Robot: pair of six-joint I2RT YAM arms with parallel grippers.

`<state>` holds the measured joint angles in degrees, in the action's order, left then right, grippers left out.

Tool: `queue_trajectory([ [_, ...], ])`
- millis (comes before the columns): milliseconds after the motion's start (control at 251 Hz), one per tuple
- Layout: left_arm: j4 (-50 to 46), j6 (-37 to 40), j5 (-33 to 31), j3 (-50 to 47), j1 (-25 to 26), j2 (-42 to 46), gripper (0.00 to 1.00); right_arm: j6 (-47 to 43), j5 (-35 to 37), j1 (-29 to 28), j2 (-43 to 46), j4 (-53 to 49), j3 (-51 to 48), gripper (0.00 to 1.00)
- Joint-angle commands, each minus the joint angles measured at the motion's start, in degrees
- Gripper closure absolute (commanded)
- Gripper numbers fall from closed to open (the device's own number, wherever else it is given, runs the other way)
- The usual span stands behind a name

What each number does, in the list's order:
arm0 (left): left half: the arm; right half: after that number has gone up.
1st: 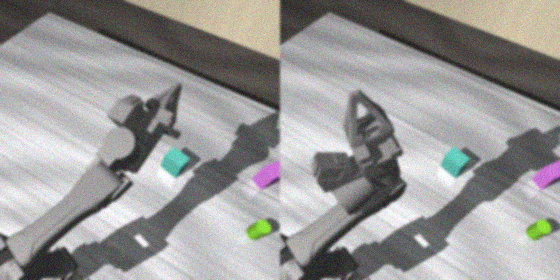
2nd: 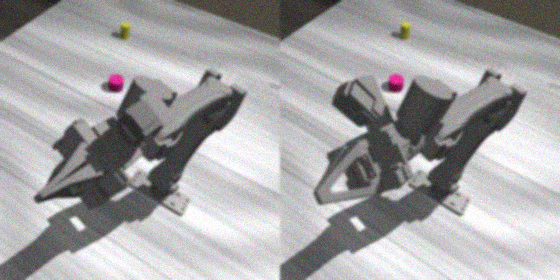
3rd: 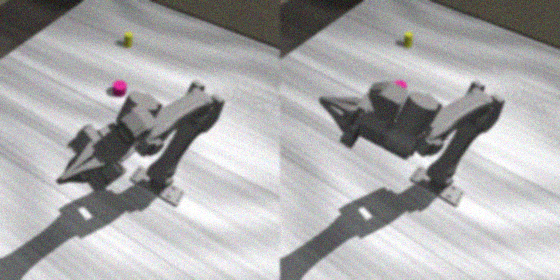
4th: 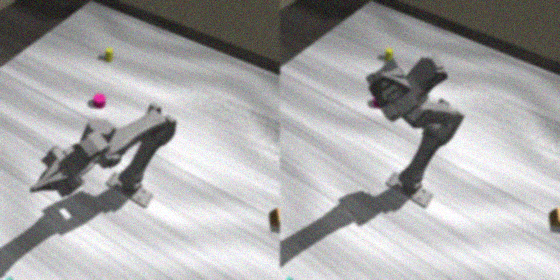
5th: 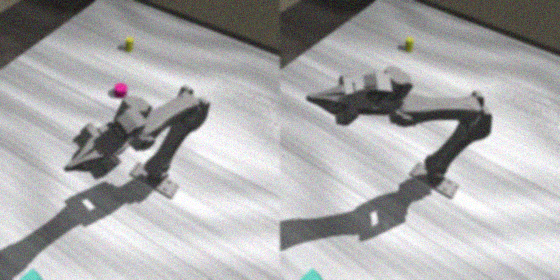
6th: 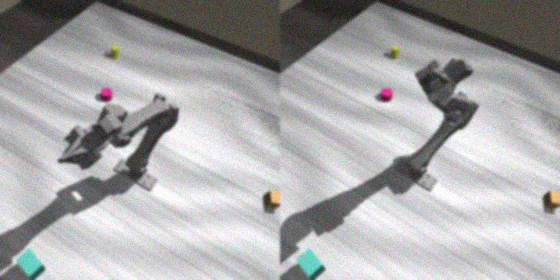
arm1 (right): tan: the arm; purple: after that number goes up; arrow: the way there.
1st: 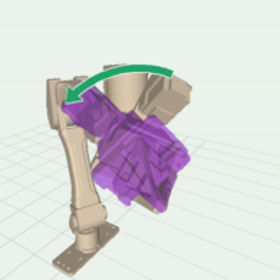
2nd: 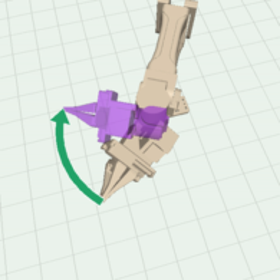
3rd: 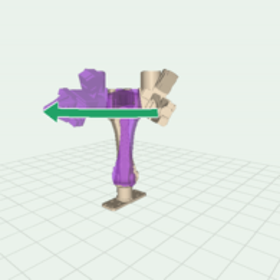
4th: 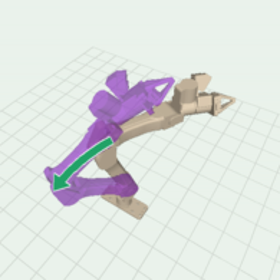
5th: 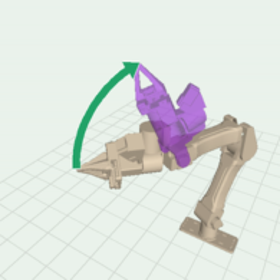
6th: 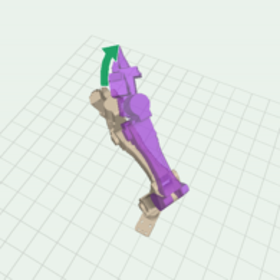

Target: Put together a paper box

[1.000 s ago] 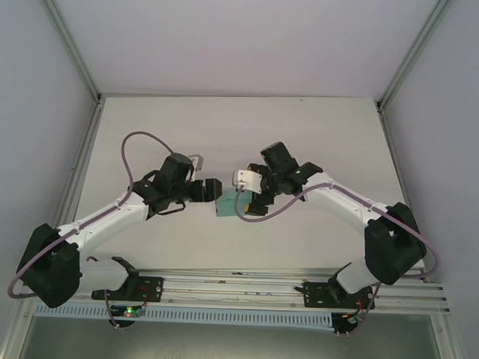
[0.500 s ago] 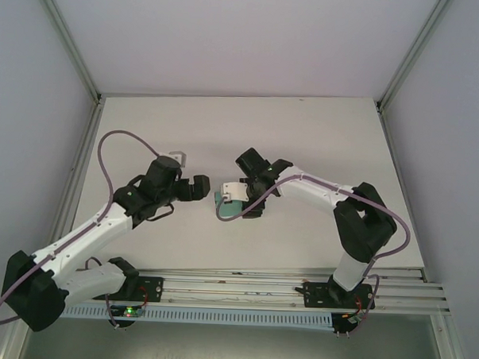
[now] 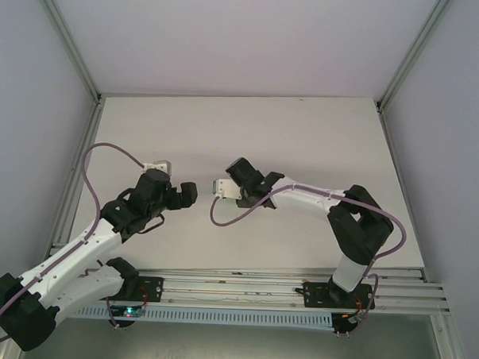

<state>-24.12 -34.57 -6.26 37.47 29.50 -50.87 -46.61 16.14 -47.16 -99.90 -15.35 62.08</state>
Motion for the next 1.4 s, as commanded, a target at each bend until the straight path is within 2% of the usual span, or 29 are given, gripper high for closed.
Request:
queue_trajectory([
  [0,-0.7,-1.1,-1.3,-0.7,-0.8,0.8,0.00,-1.3,16.6,-1.0,1.7,13.6,-4.2,0.60],
  [72,0.0,-1.1,-1.2,-0.7,-0.9,0.6,0.00,-4.7,23.0,-0.6,1.0,21.9,-6.2,0.59],
  [176,0.4,-1.0,-0.9,-0.7,-0.9,0.3,0.00,-8.4,27.6,-0.1,-1.9,30.3,-7.6,0.58],
  [355,1.2,-1.5,-0.6,-1.3,-0.9,0.3,0.00,-11.5,29.4,0.4,-8.5,39.2,-8.8,0.55],
  [459,1.8,-1.7,0.0,-1.5,-0.9,0.4,0.00,-11.0,28.7,0.2,-10.9,38.5,-8.8,0.51],
  [491,1.9,-1.6,0.3,-1.5,-0.9,0.4,0.00,-10.6,28.4,0.0,-11.2,37.9,-9.0,0.45],
  [559,1.8,-1.5,0.4,-1.5,-0.9,0.4,0.00,-8.7,26.8,-0.5,-10.4,33.4,-9.1,0.25],
  [599,1.9,-1.6,0.4,-1.6,-0.9,0.4,0.00,-7.0,25.8,-1.1,-9.3,30.9,-9.2,0.20],
  [778,3.1,-1.5,1.1,-2.0,-1.0,0.3,0.00,3.0,14.9,-3.1,-3.1,10.6,-8.0,0.02],
  [822,3.4,-1.4,1.4,-1.9,-1.1,0.2,0.00,5.4,11.1,-3.4,-2.0,3.8,-6.5,0.02],
  [898,3.6,-0.9,2.0,-1.7,-1.1,-0.3,0.00,7.9,6.0,-3.9,0.5,-2.3,-5.9,0.02],
  [998,4.5,-0.2,3.6,-1.5,-1.2,-1.7,0.00,9.3,-1.2,-3.8,5.7,-6.6,-6.0,0.02],
  [1097,8.1,2.0,9.9,-1.4,-1.1,-4.5,0.00,11.1,-7.4,-2.2,12.1,-5.8,-6.5,0.02],
  [1157,11.8,3.2,14.8,-1.5,-1.0,-7.1,0.00,15.1,-10.1,0.6,15.3,-3.2,-6.3,0.02],
  [1245,18.7,4.1,21.5,-1.6,-0.1,-12.9,0.00,24.3,-19.5,9.1,16.5,-2.5,-3.3,0.02],
  [1333,25.8,3.0,26.0,0.0,1.9,-20.5,0.03,35.3,-26.7,18.3,12.7,-1.7,1.1,0.02],
  [1397,30.5,2.7,29.2,2.0,3.6,-26.3,0.08,38.0,-32.9,23.4,7.4,-3.7,5.5,0.03],
])
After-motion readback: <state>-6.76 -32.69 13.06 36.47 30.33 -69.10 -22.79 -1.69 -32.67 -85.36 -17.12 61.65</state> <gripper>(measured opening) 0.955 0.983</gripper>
